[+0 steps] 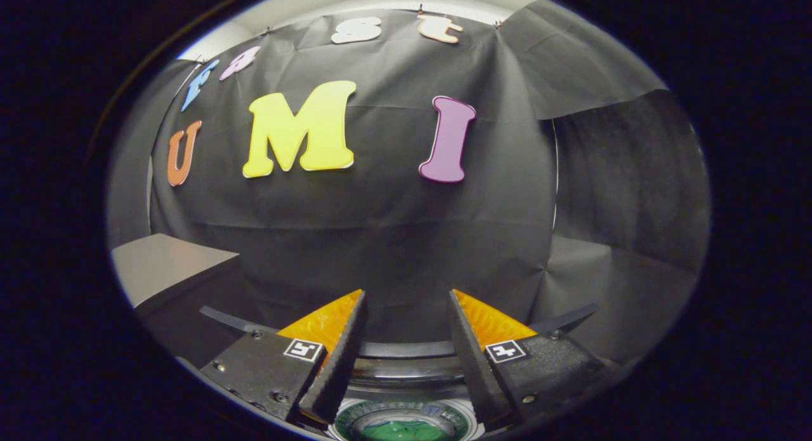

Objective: Put the clothes into the washing machine and then close the washing machine lid.

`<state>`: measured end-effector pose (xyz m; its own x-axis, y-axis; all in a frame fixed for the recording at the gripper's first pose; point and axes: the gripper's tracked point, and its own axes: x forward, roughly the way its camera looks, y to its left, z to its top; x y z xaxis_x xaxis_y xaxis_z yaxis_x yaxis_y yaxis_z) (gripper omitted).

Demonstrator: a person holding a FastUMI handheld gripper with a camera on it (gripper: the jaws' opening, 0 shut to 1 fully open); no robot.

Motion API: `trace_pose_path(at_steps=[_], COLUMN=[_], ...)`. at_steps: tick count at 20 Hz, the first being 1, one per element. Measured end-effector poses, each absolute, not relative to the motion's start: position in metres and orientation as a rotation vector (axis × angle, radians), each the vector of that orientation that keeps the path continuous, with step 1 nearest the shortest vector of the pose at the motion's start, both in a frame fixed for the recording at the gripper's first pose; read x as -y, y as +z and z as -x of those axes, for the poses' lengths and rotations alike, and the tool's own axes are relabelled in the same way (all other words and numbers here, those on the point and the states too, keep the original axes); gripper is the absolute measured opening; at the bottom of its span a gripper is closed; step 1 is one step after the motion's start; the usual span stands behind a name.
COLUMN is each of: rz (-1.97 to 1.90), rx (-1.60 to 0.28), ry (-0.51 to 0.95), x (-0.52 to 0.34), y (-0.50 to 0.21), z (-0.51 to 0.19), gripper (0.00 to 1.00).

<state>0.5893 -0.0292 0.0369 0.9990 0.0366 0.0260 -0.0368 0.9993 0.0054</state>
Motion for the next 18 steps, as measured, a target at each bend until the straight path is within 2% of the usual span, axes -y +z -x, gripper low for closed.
trace_pose_path(at_steps=[11,18], rz=[-0.016,-0.004], rx=[-0.014,-0.116], ry=[0.029,0.041], x=[0.033,0.036], y=[0.013,-0.03], z=[-0.557,-0.527], gripper=[0.79,0.79])
